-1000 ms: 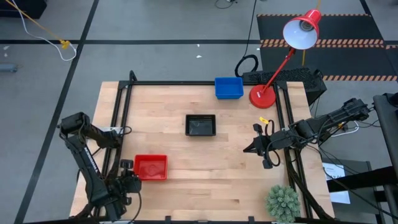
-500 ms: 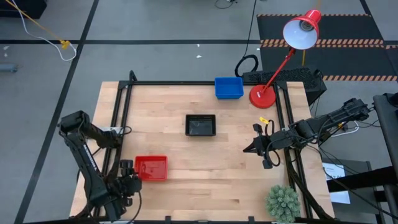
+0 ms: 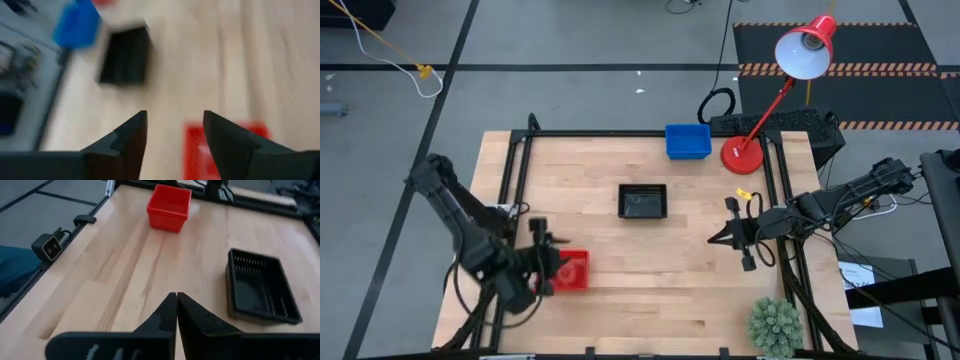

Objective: Stack baskets by color
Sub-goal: Return to Home Position

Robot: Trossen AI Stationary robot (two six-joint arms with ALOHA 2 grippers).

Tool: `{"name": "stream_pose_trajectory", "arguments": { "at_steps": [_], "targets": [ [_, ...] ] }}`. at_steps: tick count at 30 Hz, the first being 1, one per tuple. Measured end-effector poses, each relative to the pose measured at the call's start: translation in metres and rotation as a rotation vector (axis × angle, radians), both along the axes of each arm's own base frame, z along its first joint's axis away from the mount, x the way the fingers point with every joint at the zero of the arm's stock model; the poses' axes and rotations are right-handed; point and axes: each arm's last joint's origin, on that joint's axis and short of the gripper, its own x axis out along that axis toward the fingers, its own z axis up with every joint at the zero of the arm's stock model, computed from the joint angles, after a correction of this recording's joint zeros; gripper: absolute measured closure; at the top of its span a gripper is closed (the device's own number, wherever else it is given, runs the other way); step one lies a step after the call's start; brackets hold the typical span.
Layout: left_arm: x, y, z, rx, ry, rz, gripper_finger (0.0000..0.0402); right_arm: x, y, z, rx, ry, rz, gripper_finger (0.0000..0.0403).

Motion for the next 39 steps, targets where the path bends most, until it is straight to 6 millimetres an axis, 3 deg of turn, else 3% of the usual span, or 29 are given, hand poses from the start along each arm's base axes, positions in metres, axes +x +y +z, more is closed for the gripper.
{"name": "stream_pose_trajectory", "arguments": {
  "at_steps": [9, 14, 18, 27, 39],
  "targets": [
    [0.058, 0.06, 0.037, 0.145, -0.209, -0.005, 0.0317, 0.004, -0.002, 0.007, -0.14, -0.106, 0.071, 0.0397],
    [0.084, 0.094, 0.04, 0.129, -0.204, -0.034, 0.0385, 0.005, -0.009, 0.012, -0.217, -0.151, 0.068, 0.0402],
    [0.094, 0.112, 0.031, 0.09, -0.217, -0.076, 0.0393, 0.003, -0.017, 0.014, -0.235, -0.161, 0.038, 0.0402],
    [0.083, 0.146, -0.006, 0.099, -0.348, -0.107, 0.0395, -0.003, -0.031, -0.007, -0.272, -0.229, -0.022, 0.0402],
    [0.022, 0.179, -0.064, 0.029, -0.515, -0.098, 0.0391, -0.017, -0.048, -0.046, -0.262, -0.255, -0.126, 0.0403]
  ]
}}
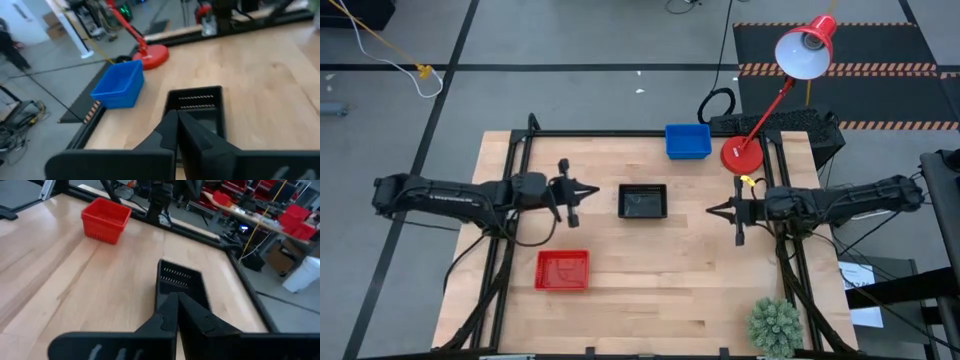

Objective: Stack baskets by color
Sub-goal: Return to Home Position

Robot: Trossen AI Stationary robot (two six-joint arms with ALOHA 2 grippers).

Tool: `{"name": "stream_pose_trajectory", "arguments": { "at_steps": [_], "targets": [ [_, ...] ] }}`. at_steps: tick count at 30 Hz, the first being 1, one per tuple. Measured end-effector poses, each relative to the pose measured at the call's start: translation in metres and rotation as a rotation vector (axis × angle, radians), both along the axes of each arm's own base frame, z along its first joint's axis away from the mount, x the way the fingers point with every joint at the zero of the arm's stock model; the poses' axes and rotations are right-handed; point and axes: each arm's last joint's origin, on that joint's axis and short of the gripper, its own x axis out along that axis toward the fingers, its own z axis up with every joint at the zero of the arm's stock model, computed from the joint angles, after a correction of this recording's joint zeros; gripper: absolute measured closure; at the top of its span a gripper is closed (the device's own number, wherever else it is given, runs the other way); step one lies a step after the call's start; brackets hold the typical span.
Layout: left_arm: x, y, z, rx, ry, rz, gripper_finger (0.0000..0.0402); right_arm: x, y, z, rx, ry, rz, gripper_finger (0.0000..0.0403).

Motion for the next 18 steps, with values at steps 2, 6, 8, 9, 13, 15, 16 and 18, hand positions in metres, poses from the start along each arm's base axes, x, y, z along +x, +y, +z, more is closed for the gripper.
{"name": "stream_pose_trajectory", "arguments": {
  "at_steps": [2, 6, 8, 9, 13, 15, 16, 18],
  "targets": [
    [-0.01, 0.003, -0.008, -0.003, -0.046, 0.018, 0.0384, -0.002, 0.0, -0.011, 0.017, -0.005, -0.005, 0.0403],
    [-0.024, 0.005, -0.022, -0.007, -0.126, 0.01, 0.0384, -0.007, -0.001, -0.031, 0.022, -0.056, -0.005, 0.0403],
    [-0.028, 0.005, -0.028, -0.02, -0.153, 0.014, 0.039, -0.009, -0.001, -0.04, 0.023, -0.077, -0.004, 0.0403],
    [-0.03, 0.006, -0.03, -0.024, -0.167, 0.017, 0.0395, -0.011, -0.001, -0.044, 0.019, -0.083, -0.003, 0.0403],
    [-0.033, 0.007, -0.038, -0.048, -0.18, 0.01, 0.0395, -0.015, -0.002, -0.053, -0.001, -0.117, 0.002, 0.0403],
    [-0.034, 0.006, -0.042, -0.058, -0.183, -0.019, 0.0388, -0.017, -0.002, -0.057, -0.016, -0.116, 0.005, 0.0403],
    [-0.034, 0.005, -0.043, -0.064, -0.188, -0.033, 0.0386, -0.017, -0.002, -0.058, -0.019, -0.122, 0.005, 0.0403],
    [-0.035, 0.005, -0.047, -0.069, -0.193, -0.047, 0.0384, -0.018, -0.002, -0.059, -0.02, -0.128, 0.005, 0.0403]
  ]
}}
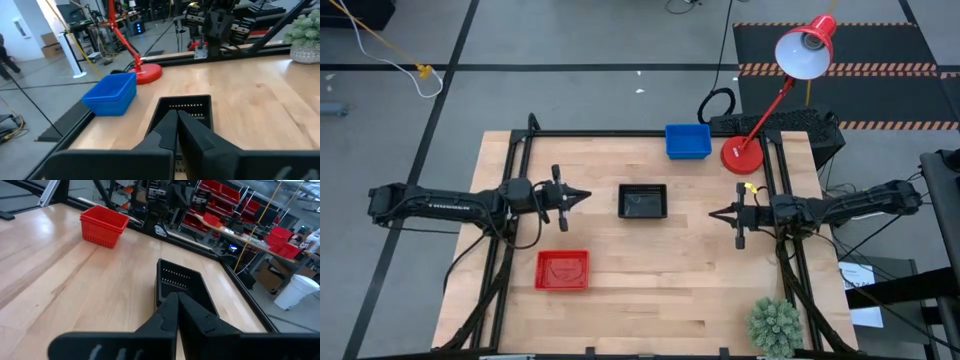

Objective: Stack baskets by color
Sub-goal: Return to Home Position

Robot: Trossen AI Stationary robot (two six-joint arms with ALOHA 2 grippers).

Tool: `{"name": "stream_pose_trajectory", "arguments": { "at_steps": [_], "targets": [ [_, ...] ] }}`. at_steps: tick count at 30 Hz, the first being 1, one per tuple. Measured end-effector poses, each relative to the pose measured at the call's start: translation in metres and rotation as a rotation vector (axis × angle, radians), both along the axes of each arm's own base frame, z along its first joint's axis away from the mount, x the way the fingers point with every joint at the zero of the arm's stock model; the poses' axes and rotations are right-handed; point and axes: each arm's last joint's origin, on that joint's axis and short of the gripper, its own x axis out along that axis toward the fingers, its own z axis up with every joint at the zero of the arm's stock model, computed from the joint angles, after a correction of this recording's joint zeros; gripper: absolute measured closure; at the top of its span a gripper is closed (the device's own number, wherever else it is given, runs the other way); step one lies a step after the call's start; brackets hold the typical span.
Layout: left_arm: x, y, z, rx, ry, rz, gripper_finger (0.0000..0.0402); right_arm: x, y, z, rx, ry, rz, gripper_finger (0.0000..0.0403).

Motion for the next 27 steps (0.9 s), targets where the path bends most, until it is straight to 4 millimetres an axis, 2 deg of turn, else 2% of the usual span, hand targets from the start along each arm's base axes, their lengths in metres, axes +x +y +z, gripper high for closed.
{"name": "stream_pose_trajectory", "arguments": {
  "at_steps": [7, 13, 27],
  "targets": [
    [-0.002, -0.001, -0.007, -0.008, 0.012, -0.033, 0.0396, -0.002, 0.0, -0.007, -0.014, -0.013, 0.003, 0.0403],
    [-0.003, -0.001, -0.013, -0.008, 0.025, -0.035, 0.0395, -0.001, 0.0, 0.001, -0.033, -0.104, 0.006, 0.0403],
    [-0.015, -0.004, -0.039, -0.079, -0.007, 0.001, 0.0399, -0.002, 0.0, 0.001, -0.052, -0.107, 0.007, 0.0403]
  ]
}}
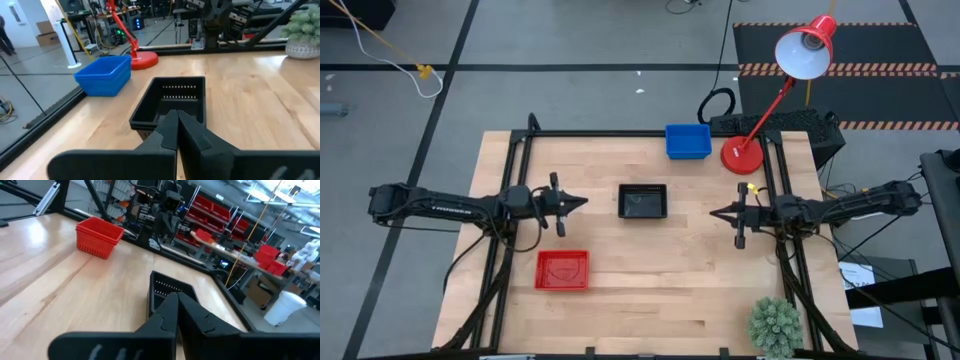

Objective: Stack baskets by color
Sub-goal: Return to Home Position

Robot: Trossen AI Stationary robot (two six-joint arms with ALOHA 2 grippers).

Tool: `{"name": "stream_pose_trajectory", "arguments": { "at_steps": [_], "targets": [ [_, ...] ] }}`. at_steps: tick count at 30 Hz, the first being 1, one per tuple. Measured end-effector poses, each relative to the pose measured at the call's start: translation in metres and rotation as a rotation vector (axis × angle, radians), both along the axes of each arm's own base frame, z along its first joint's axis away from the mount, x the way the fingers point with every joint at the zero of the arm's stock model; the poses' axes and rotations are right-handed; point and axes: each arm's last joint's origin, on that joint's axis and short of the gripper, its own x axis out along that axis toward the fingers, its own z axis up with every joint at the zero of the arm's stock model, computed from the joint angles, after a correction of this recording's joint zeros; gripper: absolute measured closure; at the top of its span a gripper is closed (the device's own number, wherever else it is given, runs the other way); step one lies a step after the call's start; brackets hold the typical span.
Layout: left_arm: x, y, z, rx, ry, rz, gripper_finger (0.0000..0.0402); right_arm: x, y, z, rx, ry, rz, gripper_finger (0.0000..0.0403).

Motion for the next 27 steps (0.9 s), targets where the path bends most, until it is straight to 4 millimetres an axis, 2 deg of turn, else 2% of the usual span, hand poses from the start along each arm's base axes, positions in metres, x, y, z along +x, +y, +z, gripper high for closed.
{"name": "stream_pose_trajectory", "arguments": {
  "at_steps": [27],
  "targets": [
    [-0.002, -0.001, 0.001, 0.01, -0.004, -0.02, 0.0401, -0.026, -0.003, 0.012, -0.008, -0.127, -0.003, 0.0403]
  ]
}}
